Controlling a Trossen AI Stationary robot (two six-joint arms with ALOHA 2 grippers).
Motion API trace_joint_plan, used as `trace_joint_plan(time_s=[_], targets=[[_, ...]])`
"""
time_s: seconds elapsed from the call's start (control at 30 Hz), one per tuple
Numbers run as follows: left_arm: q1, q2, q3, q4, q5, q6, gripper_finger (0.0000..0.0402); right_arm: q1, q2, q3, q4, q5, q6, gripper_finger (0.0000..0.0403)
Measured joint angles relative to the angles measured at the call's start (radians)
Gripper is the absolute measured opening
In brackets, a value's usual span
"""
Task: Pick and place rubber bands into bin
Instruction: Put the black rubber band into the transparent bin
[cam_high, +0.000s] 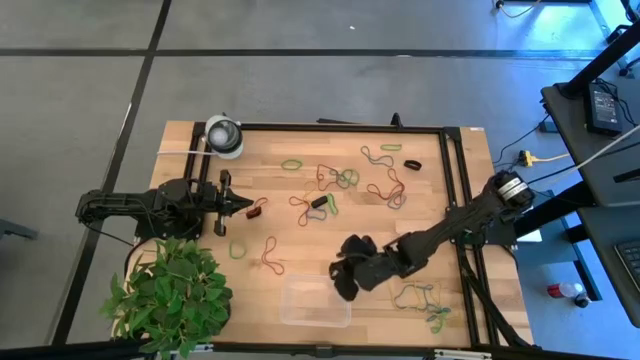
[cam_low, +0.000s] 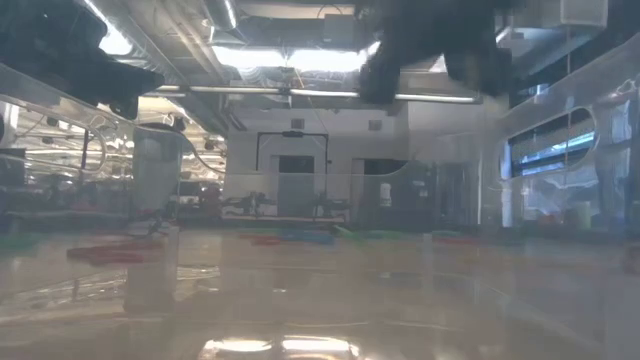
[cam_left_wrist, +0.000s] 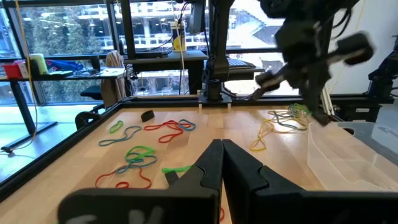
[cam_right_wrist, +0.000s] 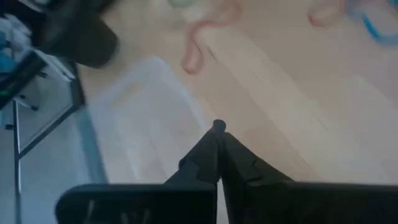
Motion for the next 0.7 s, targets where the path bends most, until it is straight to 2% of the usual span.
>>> trace_joint_plan(time_s=[0.13,0.27,0.37,0.5,0.7], targets=[[0.000,0.000,0.000,0.000,0.000,0.000,0.0004,0.028,0.001,0.119,-0.094,0.040,-0.079,0.0002],[0.000,0.000,0.000,0.000,0.000,0.000,0.0004,0.034,0.056,0.304,-0.253,0.042,-0.151,0.0001],[0.000,0.000,0.000,0.002,0.000,0.000,0.0004,0.034,0.143,0.467,-0.385,0.032,-0.180,0.0001],[0.000,0.000,0.000,0.003,0.000,0.000,0.0004,0.030,0.295,0.681,-0.561,-0.041,-0.187,0.0000],[0.000,0.000,0.000,0.005,0.000,0.000,0.0004,0.023,0.517,0.890,-0.711,-0.154,-0.153,0.0000]])
